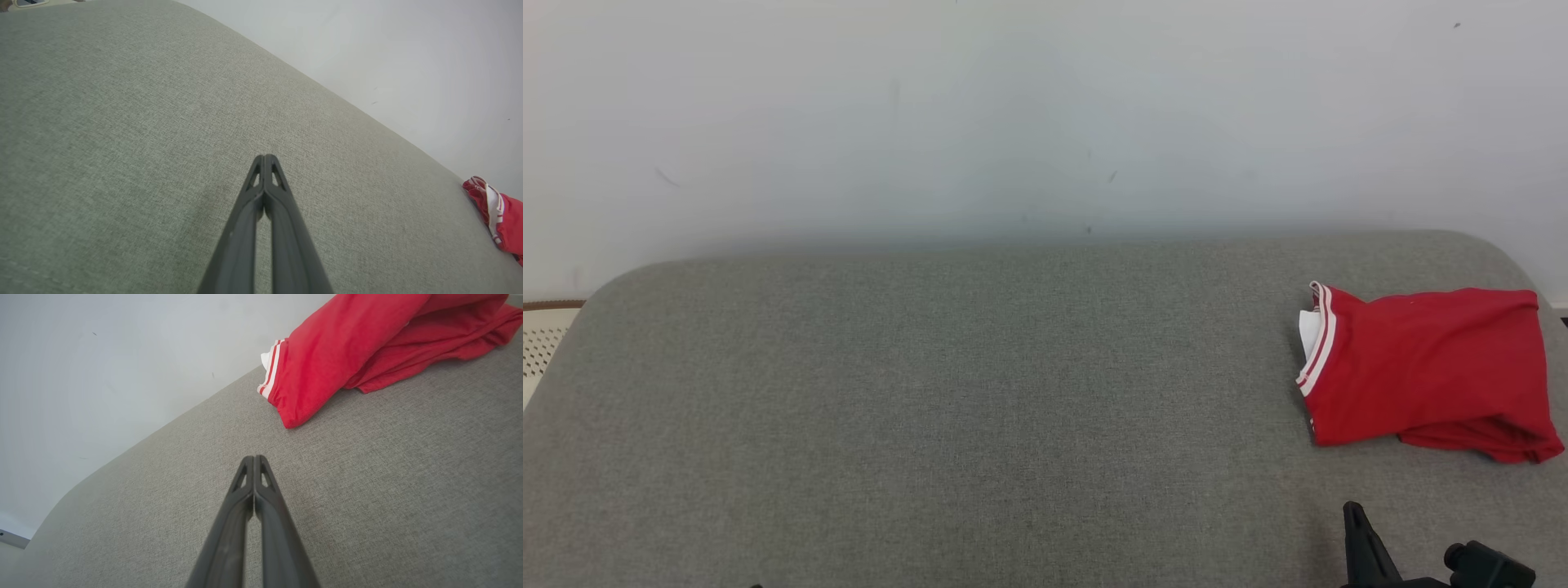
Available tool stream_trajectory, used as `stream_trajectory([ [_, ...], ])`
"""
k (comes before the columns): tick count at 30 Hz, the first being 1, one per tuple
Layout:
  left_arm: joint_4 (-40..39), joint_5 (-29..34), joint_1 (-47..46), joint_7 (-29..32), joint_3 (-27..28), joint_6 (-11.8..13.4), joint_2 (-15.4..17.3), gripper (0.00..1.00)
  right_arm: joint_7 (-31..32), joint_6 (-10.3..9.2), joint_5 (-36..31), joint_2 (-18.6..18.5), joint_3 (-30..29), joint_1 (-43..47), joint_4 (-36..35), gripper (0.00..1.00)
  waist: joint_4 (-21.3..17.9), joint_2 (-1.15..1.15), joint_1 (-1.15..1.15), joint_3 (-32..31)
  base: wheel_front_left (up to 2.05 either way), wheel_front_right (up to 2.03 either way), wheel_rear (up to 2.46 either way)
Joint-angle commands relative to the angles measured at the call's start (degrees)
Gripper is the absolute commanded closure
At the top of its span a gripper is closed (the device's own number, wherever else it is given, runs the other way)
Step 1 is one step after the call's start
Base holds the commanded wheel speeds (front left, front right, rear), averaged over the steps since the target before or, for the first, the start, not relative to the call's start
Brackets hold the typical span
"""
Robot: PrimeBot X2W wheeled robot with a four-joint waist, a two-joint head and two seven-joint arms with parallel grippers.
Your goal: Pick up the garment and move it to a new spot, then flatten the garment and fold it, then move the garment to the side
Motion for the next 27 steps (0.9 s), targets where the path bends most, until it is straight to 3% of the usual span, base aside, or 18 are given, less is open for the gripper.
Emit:
stream_trajectory([
  [1,-0.99,-3.07,-1.85,0.52,0.38,-0.48,0.32,1.00,0.58,-0.01,3.04,0.09,-0.72,-1.55,-1.16,1.00,0.08,-0.01,-0.01,0.09,0.00,0.00,0.00],
  [27,-0.94,-23.98,-4.02,5.55,1.11,-2.43,0.42,1.00,5.78,-0.01,23.54,1.02,-4.86,-2.79,-2.63,1.00,0.92,-0.01,-0.01,1.16,0.00,0.00,0.00],
])
